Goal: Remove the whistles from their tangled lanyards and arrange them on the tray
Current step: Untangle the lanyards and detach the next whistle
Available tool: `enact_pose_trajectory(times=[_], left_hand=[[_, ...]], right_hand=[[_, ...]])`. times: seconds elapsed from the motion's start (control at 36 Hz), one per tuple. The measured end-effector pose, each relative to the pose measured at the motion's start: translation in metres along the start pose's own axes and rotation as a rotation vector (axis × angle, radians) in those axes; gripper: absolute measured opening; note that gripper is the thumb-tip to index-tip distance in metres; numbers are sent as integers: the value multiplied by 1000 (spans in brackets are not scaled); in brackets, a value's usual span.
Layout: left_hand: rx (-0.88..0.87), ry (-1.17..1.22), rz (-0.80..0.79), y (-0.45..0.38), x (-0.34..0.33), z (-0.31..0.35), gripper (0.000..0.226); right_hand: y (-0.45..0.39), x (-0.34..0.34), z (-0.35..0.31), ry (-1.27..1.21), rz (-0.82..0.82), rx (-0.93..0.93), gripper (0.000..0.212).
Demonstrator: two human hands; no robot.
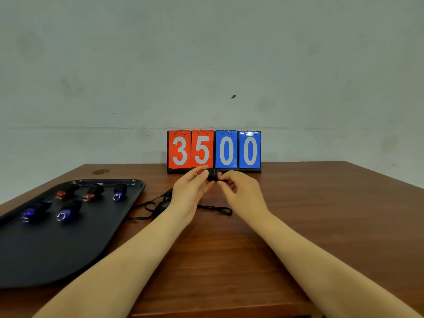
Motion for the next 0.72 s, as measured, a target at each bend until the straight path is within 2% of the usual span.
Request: enact_pose_trajectory(times=[0.17,0.25,0.33,0.44,0.72], left_hand=[[-126,-318,-75,-2,-5,3,23],[-179,-507,-117,-5,-3,2,23],[-165,-546,-126,-6,-1,-1,22],[-161,-579,-139,-8,1,-4,21],[-191,-584,-138,-10,2,0,23]], right_hand=[[-3,-1,13,-250,-37,-227,6],[-6,-5,17,-356,-118,-338,4],[-7,-6,21,-428,-221,-417,8],[-7,-6,23,-421,-277,-445,12],[-7,-7,20,-361,-168,-381,7]])
Point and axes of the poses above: each hand's wrist, its own y-axis away from the middle knuckle, its own x-axis out of the back of the hand, z = x × y, the point moved 3 cm from there along -y, towards the middle knuckle, and after that the axes turned 9 degrees about -x, right-handed, at the moved point
